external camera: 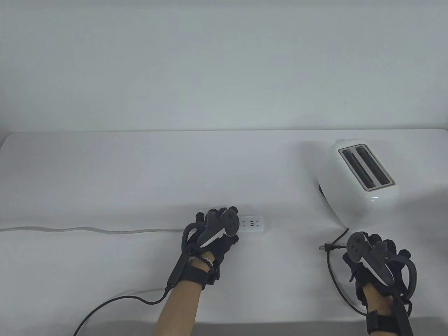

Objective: Unplug the toaster

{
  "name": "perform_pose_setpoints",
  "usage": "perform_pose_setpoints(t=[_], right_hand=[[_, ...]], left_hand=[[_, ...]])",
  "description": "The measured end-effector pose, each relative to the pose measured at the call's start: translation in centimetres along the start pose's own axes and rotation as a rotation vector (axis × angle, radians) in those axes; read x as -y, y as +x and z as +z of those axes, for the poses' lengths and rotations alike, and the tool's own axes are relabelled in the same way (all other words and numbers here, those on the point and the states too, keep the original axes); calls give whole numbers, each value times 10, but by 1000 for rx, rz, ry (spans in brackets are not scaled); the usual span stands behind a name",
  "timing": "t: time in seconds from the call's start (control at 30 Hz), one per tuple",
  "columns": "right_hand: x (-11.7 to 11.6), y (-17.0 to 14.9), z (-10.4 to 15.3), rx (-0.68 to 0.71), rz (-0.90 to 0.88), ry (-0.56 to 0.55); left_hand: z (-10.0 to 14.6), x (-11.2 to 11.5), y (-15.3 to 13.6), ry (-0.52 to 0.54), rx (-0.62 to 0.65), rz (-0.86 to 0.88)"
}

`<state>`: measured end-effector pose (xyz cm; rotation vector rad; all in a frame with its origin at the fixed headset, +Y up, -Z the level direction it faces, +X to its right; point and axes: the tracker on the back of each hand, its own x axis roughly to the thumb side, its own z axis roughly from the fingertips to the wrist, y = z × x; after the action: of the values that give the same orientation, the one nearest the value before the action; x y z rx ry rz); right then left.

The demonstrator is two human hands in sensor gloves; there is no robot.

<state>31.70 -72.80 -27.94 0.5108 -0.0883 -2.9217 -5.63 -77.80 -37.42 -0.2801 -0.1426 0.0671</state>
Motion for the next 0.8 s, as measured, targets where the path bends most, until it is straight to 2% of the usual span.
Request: perform_pose_setpoints(t=[0.33,0.63,0.8], right_hand=[[35,20,24,106,-62,-85],[63,70,39,231,-81,-159],[71,105,39,297,-97,-179]], left_hand=[[24,-30,-4,74,35,-35],[59,-53,-33,126,13,5],[74,-54,-51,145,3,14]])
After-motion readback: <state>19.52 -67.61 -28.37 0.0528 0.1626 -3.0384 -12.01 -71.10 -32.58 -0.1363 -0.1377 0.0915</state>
